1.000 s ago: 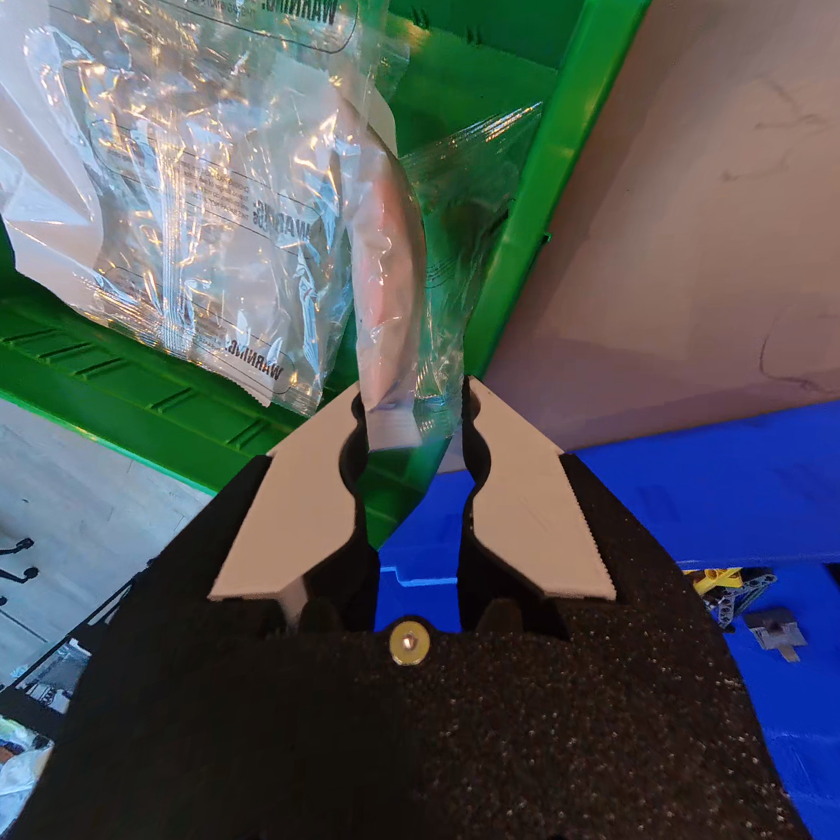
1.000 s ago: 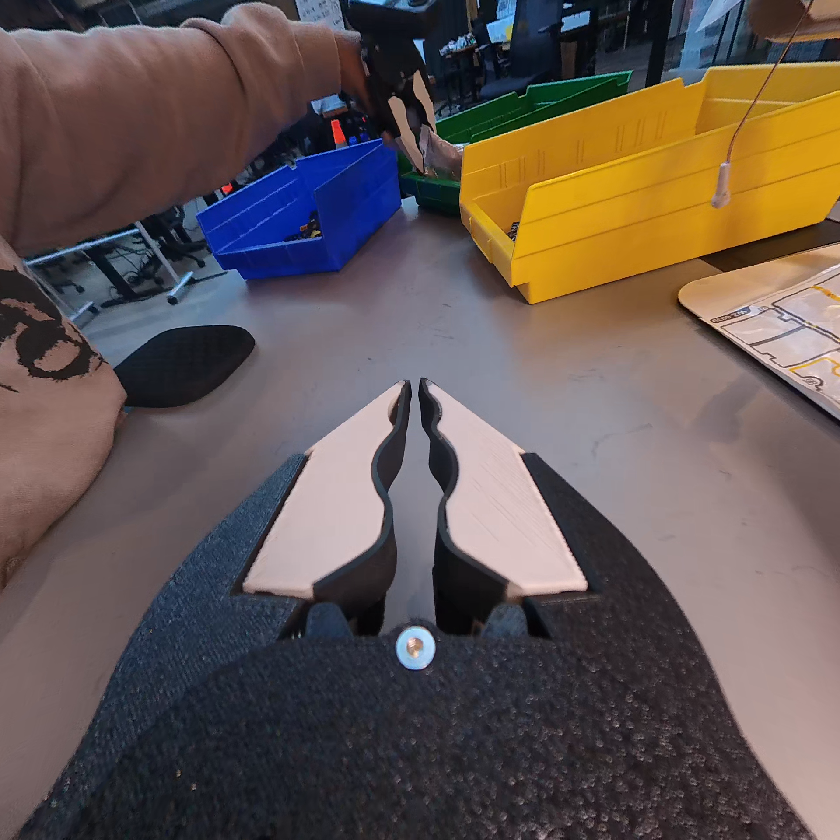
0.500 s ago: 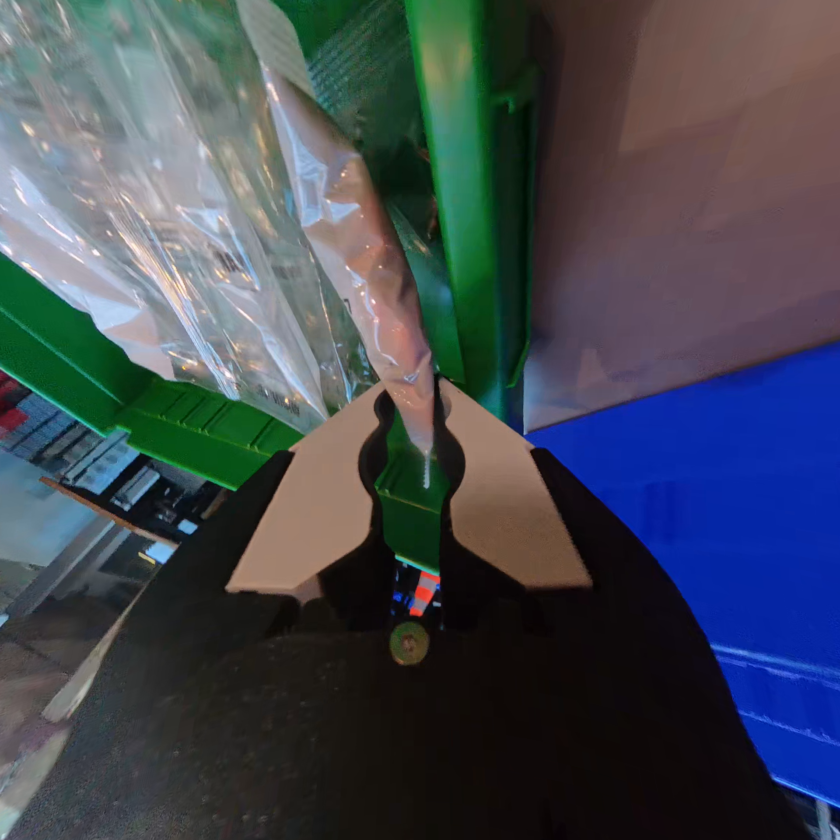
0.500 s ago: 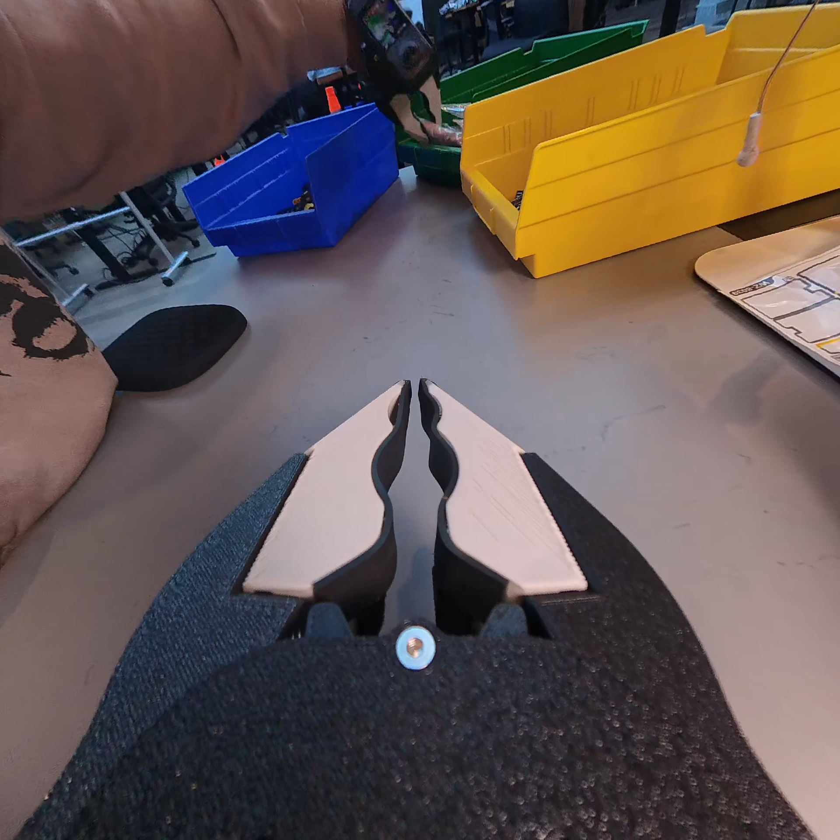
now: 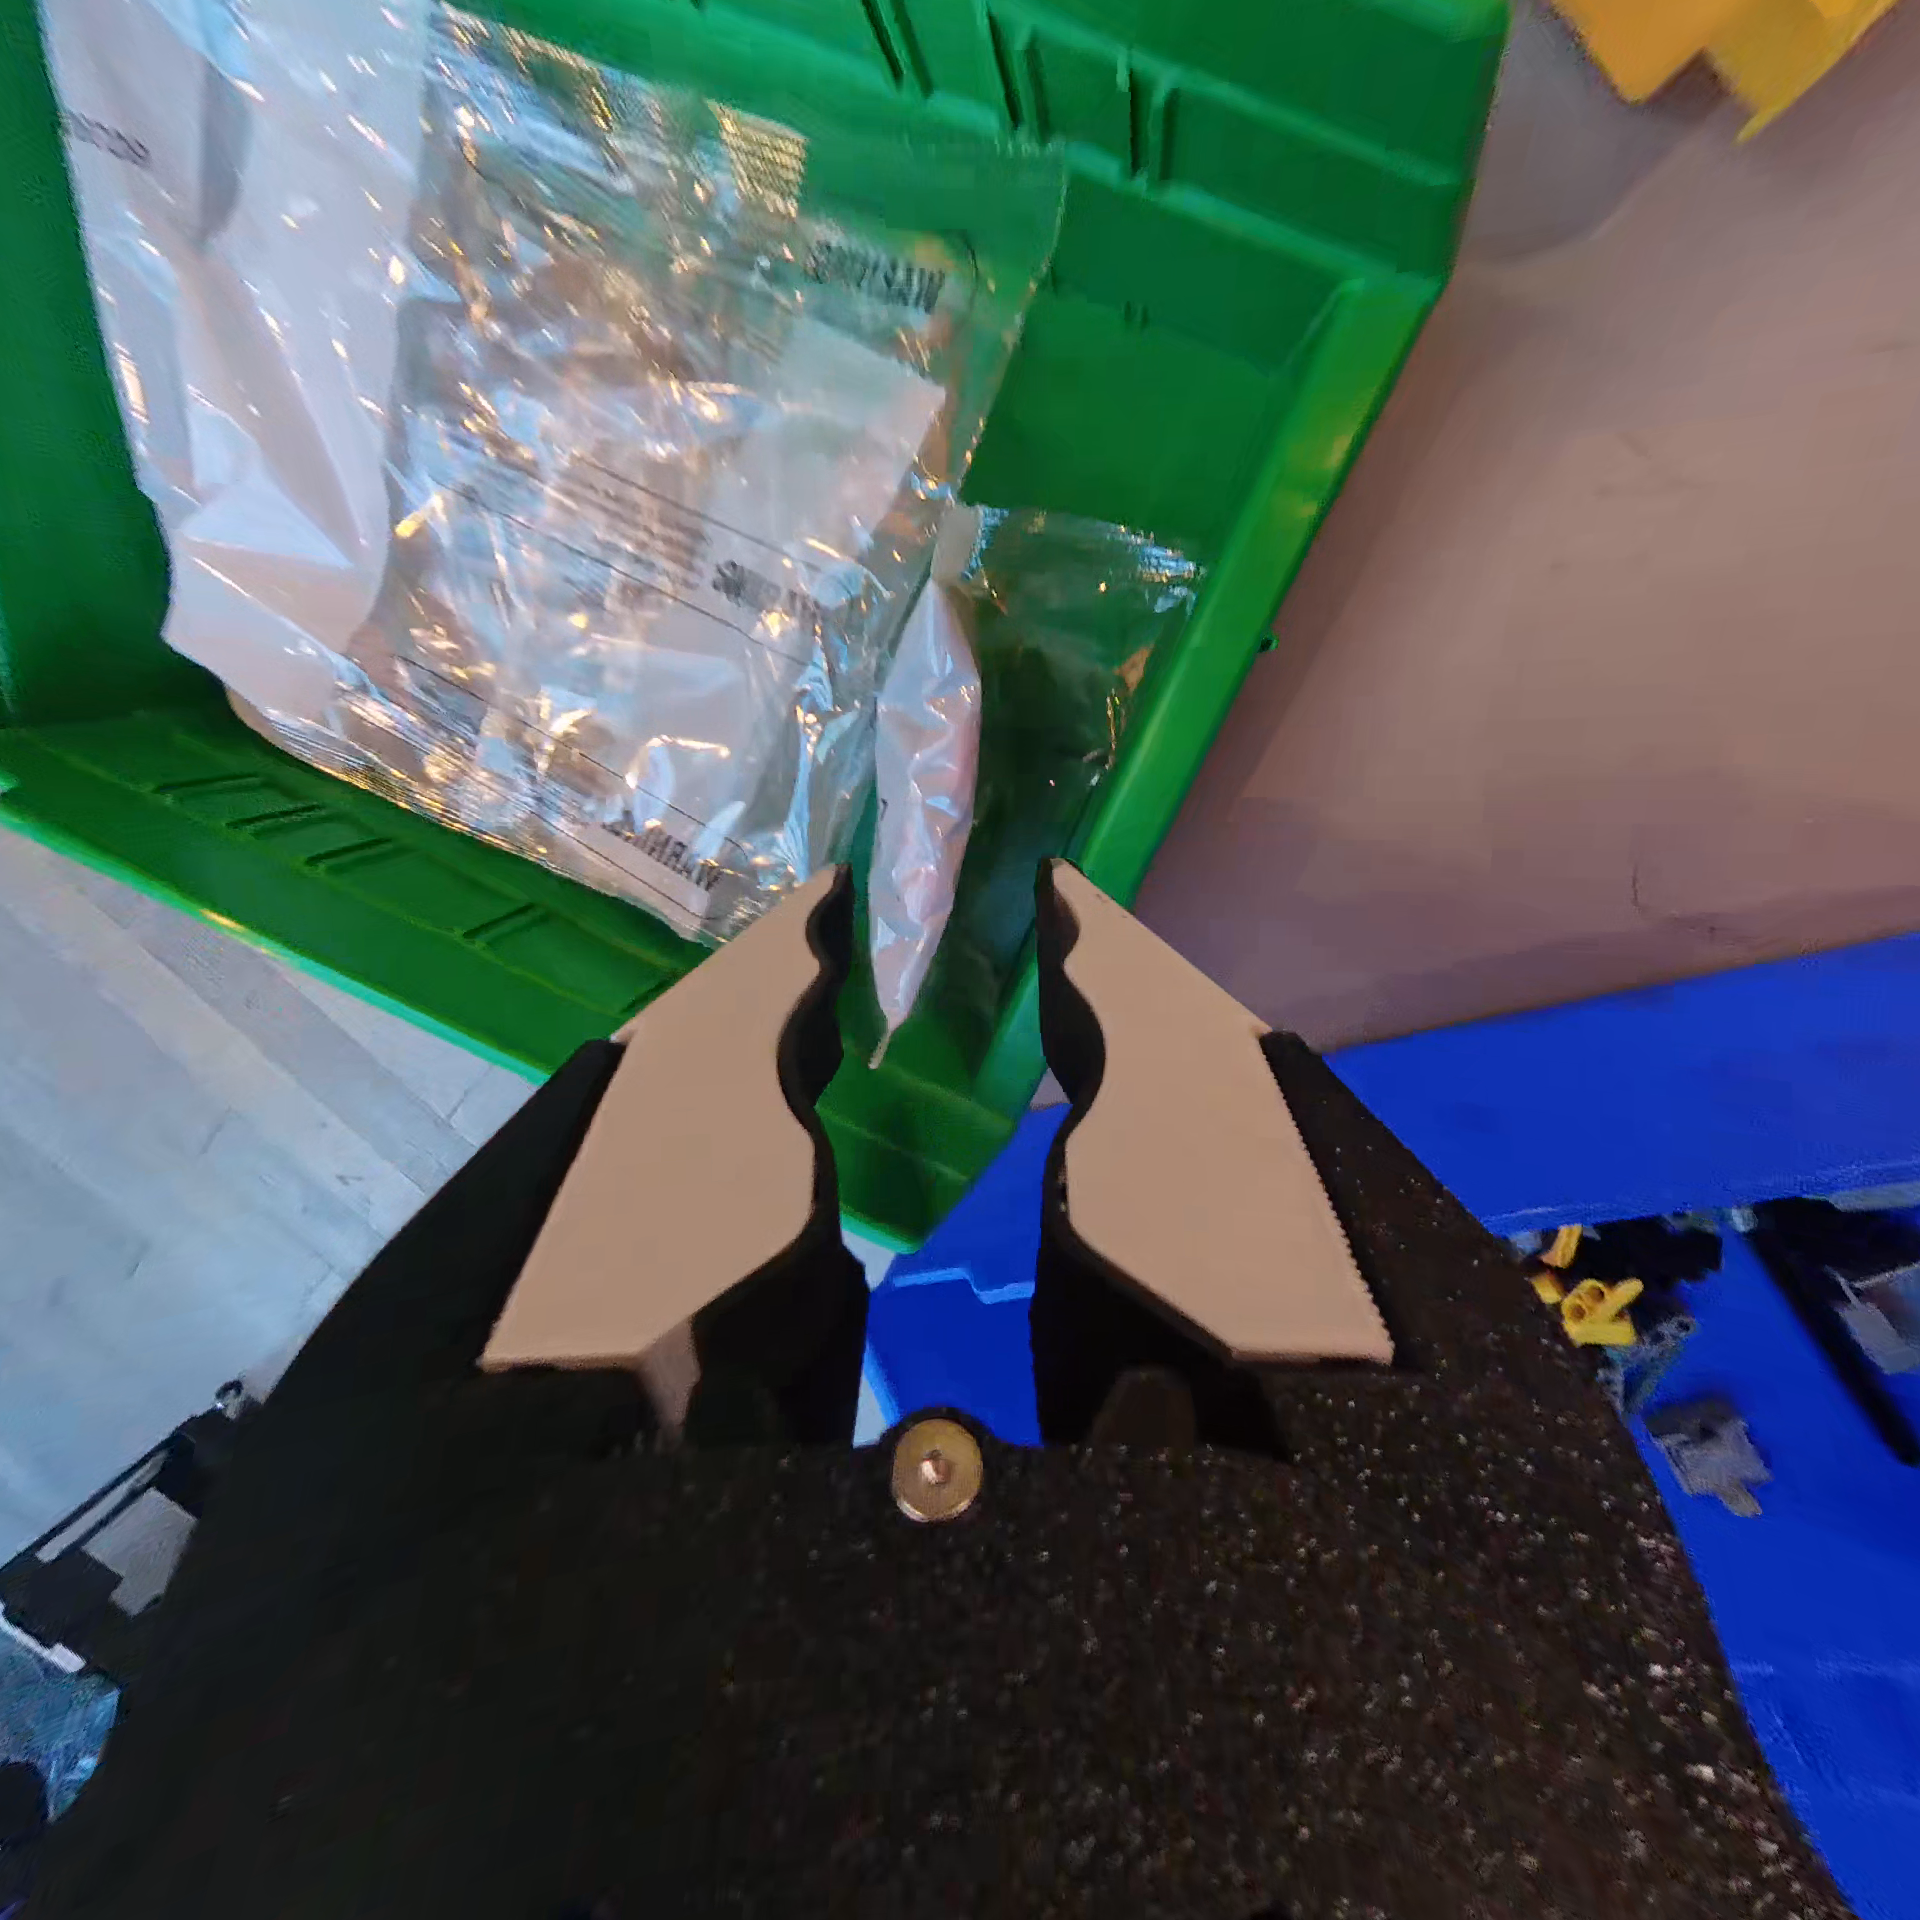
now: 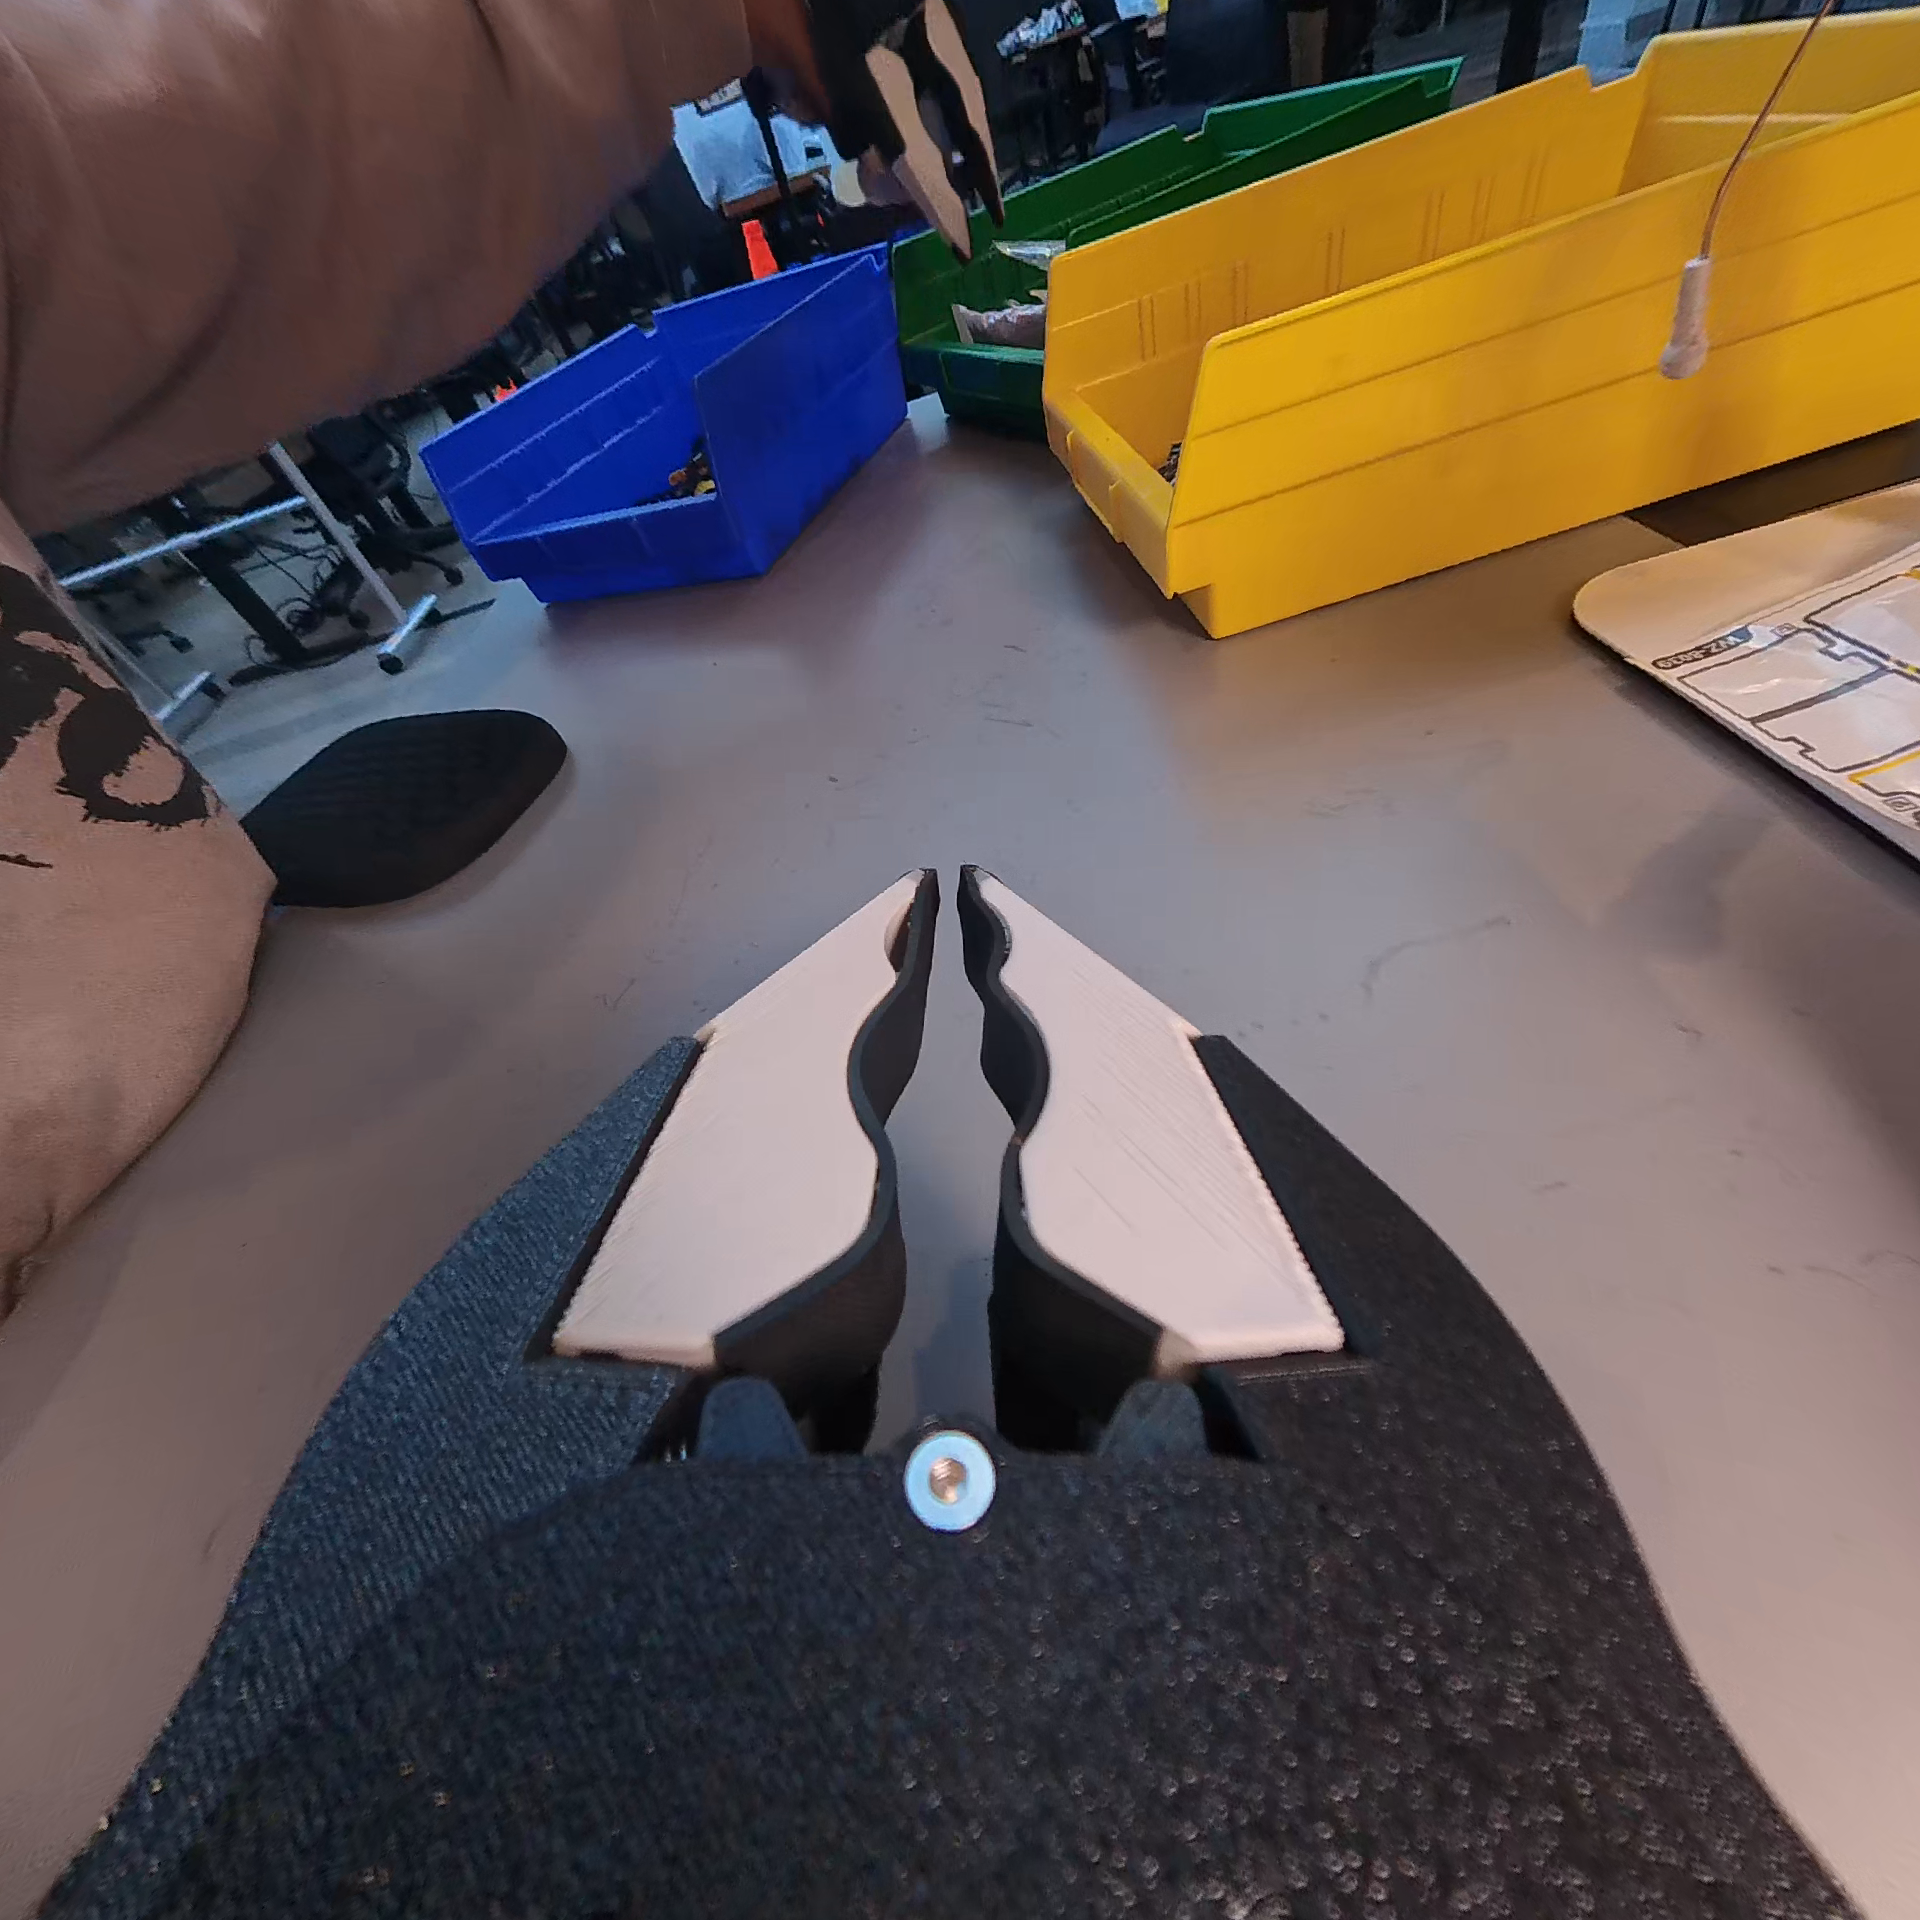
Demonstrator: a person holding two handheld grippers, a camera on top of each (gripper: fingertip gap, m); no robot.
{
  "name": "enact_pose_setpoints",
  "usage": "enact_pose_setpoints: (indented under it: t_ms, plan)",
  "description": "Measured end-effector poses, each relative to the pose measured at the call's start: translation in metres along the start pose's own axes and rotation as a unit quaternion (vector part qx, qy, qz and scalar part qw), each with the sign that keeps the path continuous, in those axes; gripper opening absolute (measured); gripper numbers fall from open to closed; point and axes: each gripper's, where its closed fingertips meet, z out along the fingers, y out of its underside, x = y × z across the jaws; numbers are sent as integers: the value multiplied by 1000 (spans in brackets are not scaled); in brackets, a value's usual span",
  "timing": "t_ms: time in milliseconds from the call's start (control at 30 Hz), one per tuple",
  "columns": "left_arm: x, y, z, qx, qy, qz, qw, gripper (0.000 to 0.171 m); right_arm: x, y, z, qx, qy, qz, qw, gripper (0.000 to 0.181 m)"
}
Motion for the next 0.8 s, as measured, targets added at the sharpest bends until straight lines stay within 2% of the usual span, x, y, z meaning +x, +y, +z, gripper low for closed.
enact_pose_setpoints:
  t_ms: [67, 133, 233, 267, 300, 333, 400, 533, 667, 733, 800]
  plan:
    - [-15, -10, -7, 23, -54, 15, 998, 32, 0, 0, 0, -1, 1, -1, 1000, 4]
    - [-30, -16, -7, 28, -121, 44, 991, 40, 0, 0, 0, -1, 1, 0, 1000, 4]
    - [-40, -14, 13, 5, -178, 77, 981, 48, 0, 1, 1, -2, 1, 1, 1000, 4]
    - [-41, -10, 23, -15, -187, 87, 978, 46, 0, 1, 1, -2, 1, 1, 1000, 4]
    - [-44, -4, 30, -42, -204, 100, 973, 31, 1, 1, 0, -2, 3, 0, 1000, 4]
    - [-48, 2, 32, -69, -217, 109, 968, 6, 1, 0, 0, -1, 5, -2, 1000, 4]
    - [-60, 1, 17, -71, -245, 87, 963, 0, 1, 0, -1, 1, 6, -3, 1000, 4]
    - [-77, -21, -61, 48, -264, -15, 963, 0, 0, -1, -1, 3, 3, -1, 1000, 4]
    - [-63, -47, -141, 185, -249, -63, 949, 0, -2, -7, -1, 12, 4, -10, 1000, 4]
    - [-39, -66, -171, 262, -203, -74, 941, 0, -3, -13, -2, 24, 6, -14, 1000, 5]
    - [4, -91, -194, 344, -102, -76, 930, 0, -4, -23, -4, 41, 10, -18, 999, 9]
